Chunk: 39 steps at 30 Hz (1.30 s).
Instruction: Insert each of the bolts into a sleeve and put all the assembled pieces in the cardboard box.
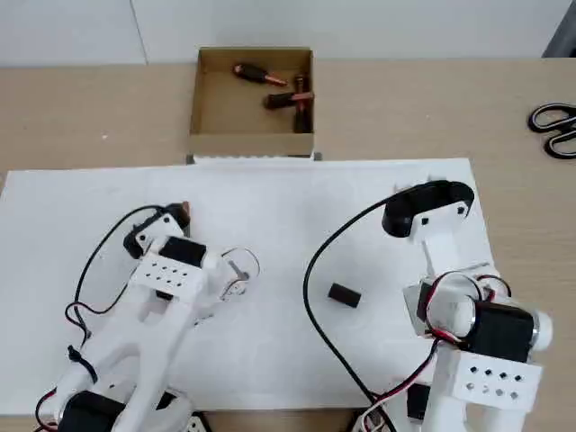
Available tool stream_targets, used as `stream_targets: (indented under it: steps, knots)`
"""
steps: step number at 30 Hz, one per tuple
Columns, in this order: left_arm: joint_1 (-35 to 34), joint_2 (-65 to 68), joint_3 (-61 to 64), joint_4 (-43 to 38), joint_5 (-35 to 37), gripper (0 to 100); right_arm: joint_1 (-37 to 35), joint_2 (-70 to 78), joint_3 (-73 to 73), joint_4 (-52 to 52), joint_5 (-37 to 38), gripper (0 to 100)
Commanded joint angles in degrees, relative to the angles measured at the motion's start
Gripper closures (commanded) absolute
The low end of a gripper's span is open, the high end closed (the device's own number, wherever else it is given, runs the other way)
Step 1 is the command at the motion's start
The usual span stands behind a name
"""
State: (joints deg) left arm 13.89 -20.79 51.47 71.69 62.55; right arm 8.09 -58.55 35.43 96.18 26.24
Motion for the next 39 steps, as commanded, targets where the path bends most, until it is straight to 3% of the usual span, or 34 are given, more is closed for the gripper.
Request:
stream_targets:
  steps: [1, 5, 13, 22, 33, 39]
  knots:
    - [0.0, -0.18, 1.19, -2.55, -0.26, 79, 0.31, -0.22, -0.35, -0.84, -0.62, 99.5]
    - [-2.2, -0.26, 0.22, -2.81, -1.76, 79, 0.31, -0.22, -0.35, -0.84, -0.62, 99.5]
    - [-13.63, -0.26, -9.71, -2.37, -5.01, 79, 0.31, -0.22, -0.26, -0.84, -0.62, 99.5]
    - [-7.74, -0.26, -11.74, 4.92, -4.22, 79, 0.22, -0.66, 3.69, -2.42, -0.53, 99.5]
    - [-7.65, -0.18, -12.09, -5.45, 3.43, 79, 0.22, -0.66, 3.69, -2.42, -0.44, 99.5]
    - [-7.65, -0.09, -11.65, -5.8, 4.57, 79, 0.22, -0.66, 3.69, -2.42, -0.35, 99.5]
